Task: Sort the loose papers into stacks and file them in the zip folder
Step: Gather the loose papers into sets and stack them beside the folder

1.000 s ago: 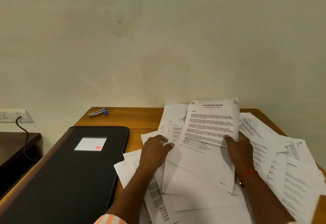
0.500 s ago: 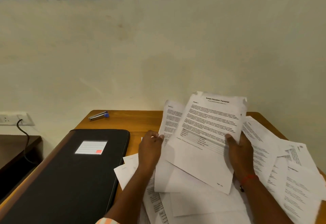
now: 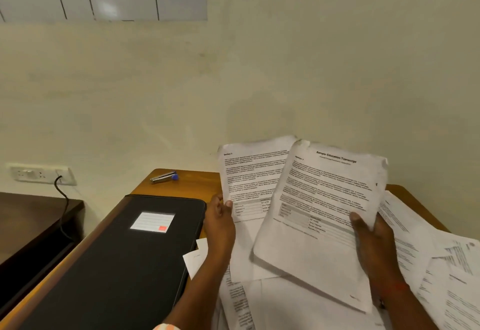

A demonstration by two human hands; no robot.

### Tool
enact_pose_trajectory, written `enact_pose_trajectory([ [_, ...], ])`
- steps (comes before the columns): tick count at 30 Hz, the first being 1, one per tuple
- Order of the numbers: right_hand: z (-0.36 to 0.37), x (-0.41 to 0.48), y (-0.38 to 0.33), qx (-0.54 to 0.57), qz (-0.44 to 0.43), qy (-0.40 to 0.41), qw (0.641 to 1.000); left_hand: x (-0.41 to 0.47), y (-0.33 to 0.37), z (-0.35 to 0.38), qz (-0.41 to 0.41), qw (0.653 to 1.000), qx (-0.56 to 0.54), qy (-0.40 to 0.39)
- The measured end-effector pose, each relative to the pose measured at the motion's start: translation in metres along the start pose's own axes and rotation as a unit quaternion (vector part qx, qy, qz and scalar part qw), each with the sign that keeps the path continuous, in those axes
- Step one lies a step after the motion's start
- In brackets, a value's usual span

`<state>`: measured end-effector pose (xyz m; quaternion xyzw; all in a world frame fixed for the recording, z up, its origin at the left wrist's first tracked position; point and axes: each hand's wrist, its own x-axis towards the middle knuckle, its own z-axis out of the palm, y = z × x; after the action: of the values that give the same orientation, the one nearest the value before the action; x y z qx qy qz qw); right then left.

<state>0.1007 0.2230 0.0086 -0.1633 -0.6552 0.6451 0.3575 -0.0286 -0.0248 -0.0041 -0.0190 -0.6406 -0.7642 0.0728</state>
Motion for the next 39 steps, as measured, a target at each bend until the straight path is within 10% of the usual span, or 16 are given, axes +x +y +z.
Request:
enact_pose_trajectory([
  [8, 0.014, -0.001, 0.023, 0.078, 0.053, -0.113, 0.989, -0.014, -0.004, 0.013, -0.018, 0.982, 0.057, -0.180],
  [14, 0.023, -0.005, 0.022, -0.114, -0.017, -0.064, 0.991, -0.010, -0.006, 0.013, -0.059, 0.968, 0.107, -0.221],
  [19, 0.026, -0.005, 0.020, -0.196, -0.014, -0.053, 0.979, 0.002, -0.011, -0.003, -0.029, 0.987, 0.127, -0.092],
  [25, 0.000, 0.006, 0.031, -0.579, 0.077, -0.084, 0.807, 0.010, -0.011, -0.017, -0.040, 0.991, 0.110, 0.062],
  [30, 0.003, 0.005, 0.021, -0.485, 0.073, -0.106, 0.865, 0.008, -0.009, -0.015, -0.068, 0.993, 0.083, 0.059],
  [35, -0.017, 0.014, 0.010, -0.281, 0.006, 0.100, 0.954, 0.011, 0.001, -0.015, -0.100, 0.994, 0.030, 0.038],
  [39, -0.028, 0.023, 0.018, -0.220, 0.036, 0.089, 0.971, 0.005, 0.002, -0.014, -0.115, 0.993, 0.005, -0.008],
])
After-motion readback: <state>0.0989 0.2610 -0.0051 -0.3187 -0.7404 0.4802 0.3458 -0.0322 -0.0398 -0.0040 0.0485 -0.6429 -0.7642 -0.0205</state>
